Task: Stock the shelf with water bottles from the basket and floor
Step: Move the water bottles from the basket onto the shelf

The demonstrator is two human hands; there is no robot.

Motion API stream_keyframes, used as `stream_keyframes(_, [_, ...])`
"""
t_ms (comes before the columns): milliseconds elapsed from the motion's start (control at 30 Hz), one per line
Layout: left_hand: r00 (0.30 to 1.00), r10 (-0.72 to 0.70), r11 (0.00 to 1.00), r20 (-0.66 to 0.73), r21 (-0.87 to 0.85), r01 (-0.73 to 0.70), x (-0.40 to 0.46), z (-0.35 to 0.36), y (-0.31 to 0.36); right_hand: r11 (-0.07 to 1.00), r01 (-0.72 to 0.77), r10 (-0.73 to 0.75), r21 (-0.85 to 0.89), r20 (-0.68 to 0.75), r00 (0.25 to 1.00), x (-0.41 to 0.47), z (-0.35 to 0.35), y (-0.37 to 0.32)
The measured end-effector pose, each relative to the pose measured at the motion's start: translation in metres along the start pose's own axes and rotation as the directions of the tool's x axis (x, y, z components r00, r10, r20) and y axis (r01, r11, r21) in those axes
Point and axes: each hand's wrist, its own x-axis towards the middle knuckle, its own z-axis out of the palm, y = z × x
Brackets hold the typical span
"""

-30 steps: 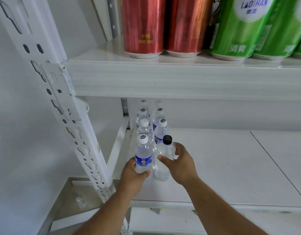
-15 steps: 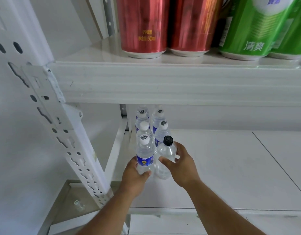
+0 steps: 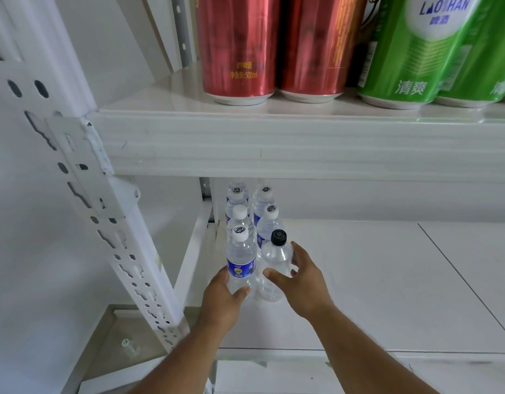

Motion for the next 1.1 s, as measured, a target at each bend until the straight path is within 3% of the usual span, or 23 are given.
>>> stream_keyframes(400, [0.996,-0.08,0.991,0.034,0.107,0.076,-0.039,-0.011,-0.001,0.953,-0.125,0.15,-0.276,0.072,0.986,-0.061,-0.009,0.009])
stream_keyframes(700, [0.988,0.046,0.901,0.148,0.422,-0.105,-0.115,-0.022,-0.001,0.837,0.023,0.103,-0.547,0.199,0.975,-0.122,-0.011,0.0])
stream_keyframes(867, [0.979,0.067,0.795,0.195,0.582,-0.17,-0.168,-0.03,0.005,0.674,0.199,0.047,-0.711,0.31,0.95,-0.162,-0.03,0.004])
stream_keyframes(967, [0.976,0.076,0.744,0.202,0.641,-0.19,-0.207,-0.025,0.009,0.587,0.292,0.008,-0.755,0.366,0.931,-0.191,-0.048,0.013])
stream_keyframes(1100, [0.975,0.033,0.708,0.22,0.683,-0.178,-0.259,-0.009,0.013,0.555,0.331,-0.005,-0.763,0.395,0.919,-0.226,-0.07,0.041])
